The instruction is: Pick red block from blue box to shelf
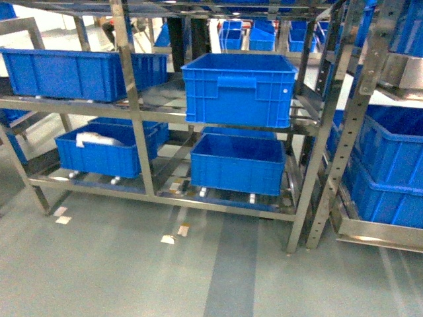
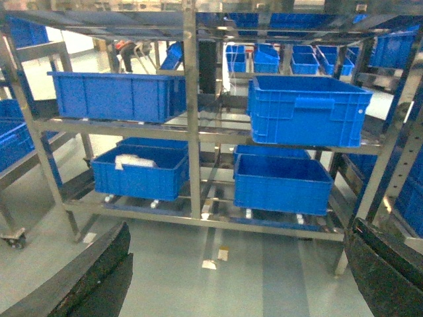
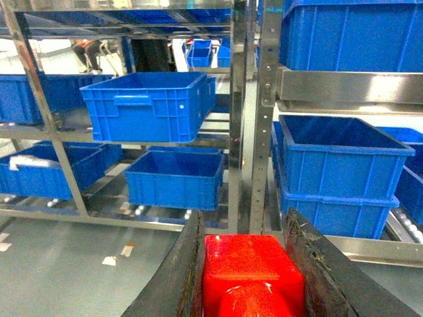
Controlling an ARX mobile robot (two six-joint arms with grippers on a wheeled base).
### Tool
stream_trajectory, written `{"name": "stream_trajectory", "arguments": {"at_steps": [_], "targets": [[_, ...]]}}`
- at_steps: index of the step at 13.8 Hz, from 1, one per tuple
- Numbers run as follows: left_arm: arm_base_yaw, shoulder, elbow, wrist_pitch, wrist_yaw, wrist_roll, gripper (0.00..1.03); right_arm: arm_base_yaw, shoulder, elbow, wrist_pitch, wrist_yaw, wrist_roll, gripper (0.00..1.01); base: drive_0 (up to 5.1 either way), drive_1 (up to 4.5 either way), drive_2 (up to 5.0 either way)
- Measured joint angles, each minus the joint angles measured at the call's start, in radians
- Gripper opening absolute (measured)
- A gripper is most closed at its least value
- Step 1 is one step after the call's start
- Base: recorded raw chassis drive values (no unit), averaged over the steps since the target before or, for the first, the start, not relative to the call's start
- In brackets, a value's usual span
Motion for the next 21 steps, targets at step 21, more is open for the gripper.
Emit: {"name": "stream_trajectory", "arguments": {"at_steps": [21], "targets": [[0.0,0.0,0.0,0.0,0.0,0.0,0.98,0.0,0.0,0.0,-0.002,0.0,0.0,0.29,-1.1,0.07,-0.8]]}}
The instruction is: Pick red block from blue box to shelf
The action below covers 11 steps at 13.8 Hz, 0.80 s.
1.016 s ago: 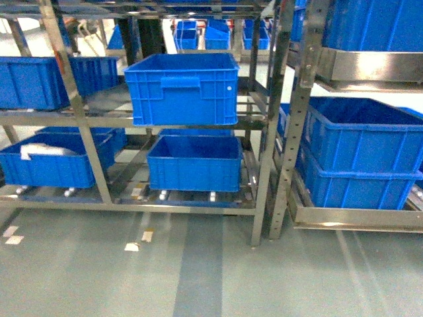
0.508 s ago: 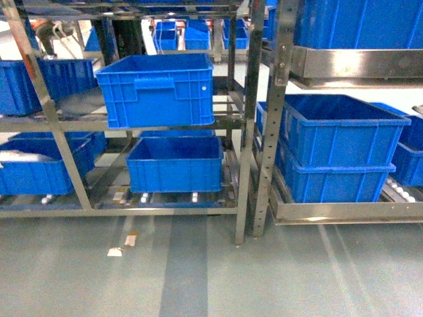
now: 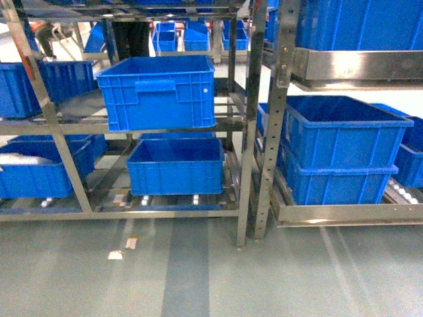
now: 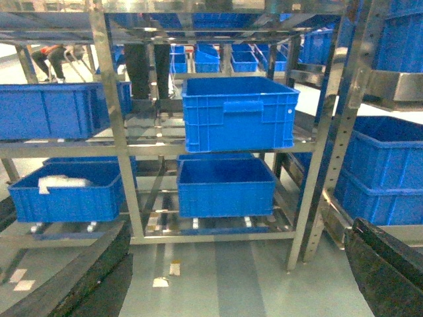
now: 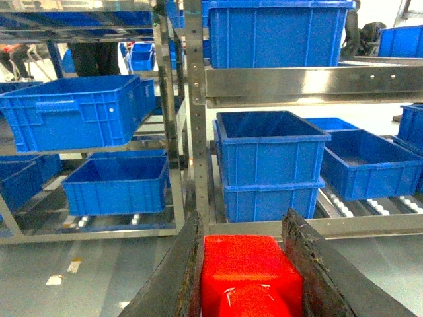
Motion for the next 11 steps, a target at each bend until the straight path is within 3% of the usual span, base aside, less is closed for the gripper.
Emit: {"name": "stream_trajectory", "arguments": {"at_steps": [11], "targets": [[0.0,0.0,0.0,-0.002,-0.001,0.0,0.98,0.0,0.0,0.0,0.002,0.0,0.0,0.29,-2.9,5.06,-1.9]]}}
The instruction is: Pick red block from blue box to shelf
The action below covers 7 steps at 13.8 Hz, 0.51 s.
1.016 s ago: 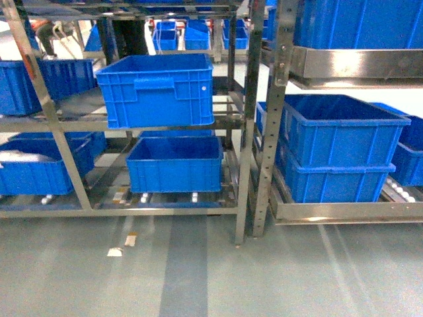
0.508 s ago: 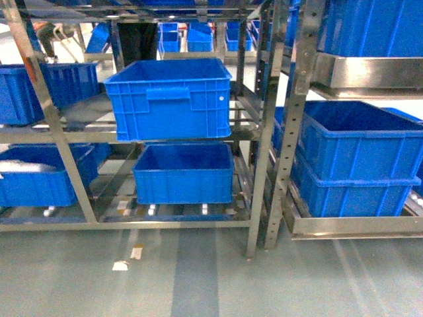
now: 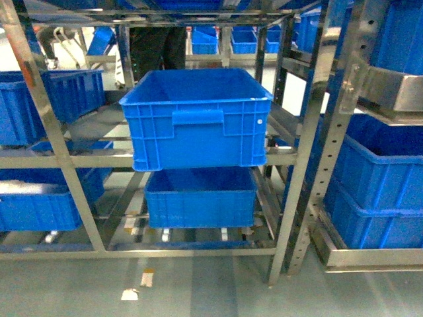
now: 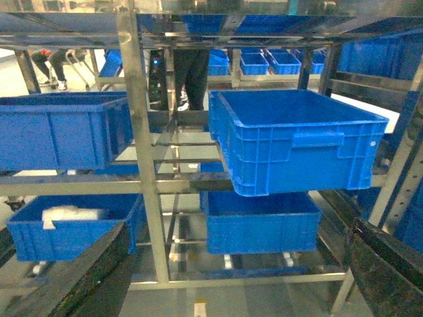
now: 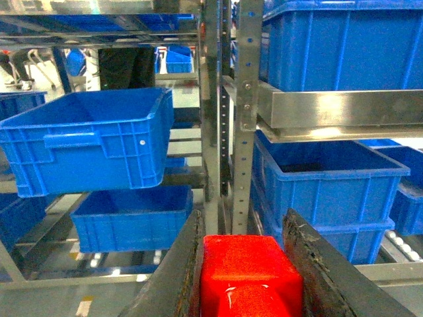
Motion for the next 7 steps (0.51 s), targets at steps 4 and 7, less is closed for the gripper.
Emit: {"name": "stream_trajectory", "arguments": {"at_steps": [4,7], "targets": [[0.0,0.0,0.0,0.003,0.001,0.0,0.98,0.0,0.0,0.0,0.001,0.0,0.0,0.29,-2.6,5.05,-2.3],[0.0,0.0,0.0,-0.002,-0.002,0.0,0.98,0.0,0.0,0.0,0.001,0.0,0.0,0.29,-0.8,4.37,-3.4]]}}
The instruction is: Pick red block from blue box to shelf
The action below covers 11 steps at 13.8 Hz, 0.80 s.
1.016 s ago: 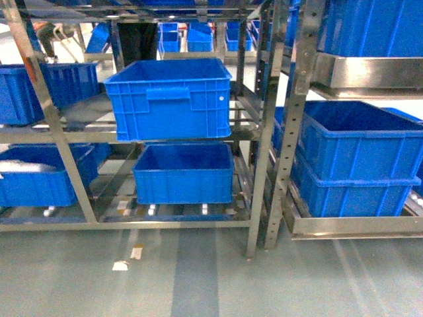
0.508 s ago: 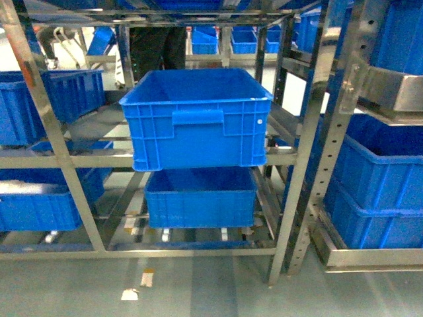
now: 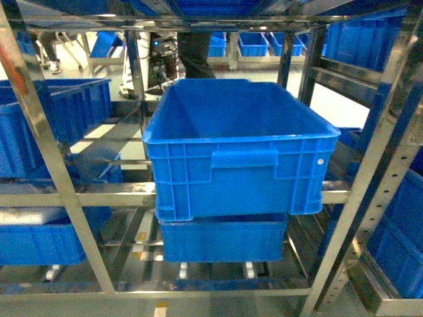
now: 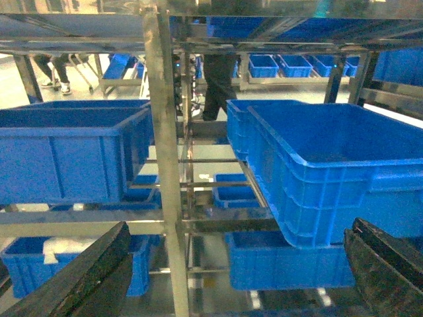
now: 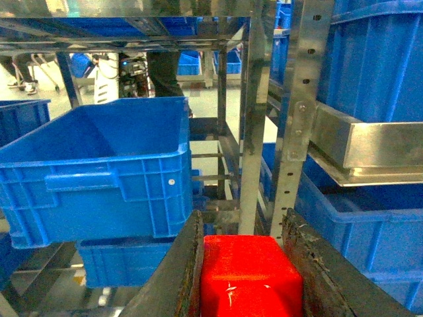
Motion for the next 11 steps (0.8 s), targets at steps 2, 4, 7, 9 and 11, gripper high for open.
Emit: {"name": "stream_trajectory", "arguments": {"at_steps": [2,4,7,9,11], "targets": [[0.0,0.0,0.0,0.002,0.003,0.0,0.98,0.0,0.0,0.0,-0.003,0.0,0.0,0.29,-0.2,3.92,-4.3],[0.0,0.0,0.0,0.003,0.002,0.0,0.98,0.0,0.0,0.0,-0.002,0.0,0.0,0.29,-0.1,4.05,-4.3],[0.0,0.0,0.0,-0.002,0.003,0.0,0.98,0.0,0.001,0.0,-0.008,0.001,0.0,0.29,-0.1,2.73,-2.9],[0.0,0.0,0.0,0.0,0.0,0.0,0.98,0.0,0.0,0.0,-0.004,0.0,0.0,0.29,0.0,0.0,0.0],[0.0,0.0,0.0,0.004,0.003,0.0,0.98,0.0,0.0,0.0,-0.001,0.0,0.0,0.29,0.0,0.0,0.0]]}}
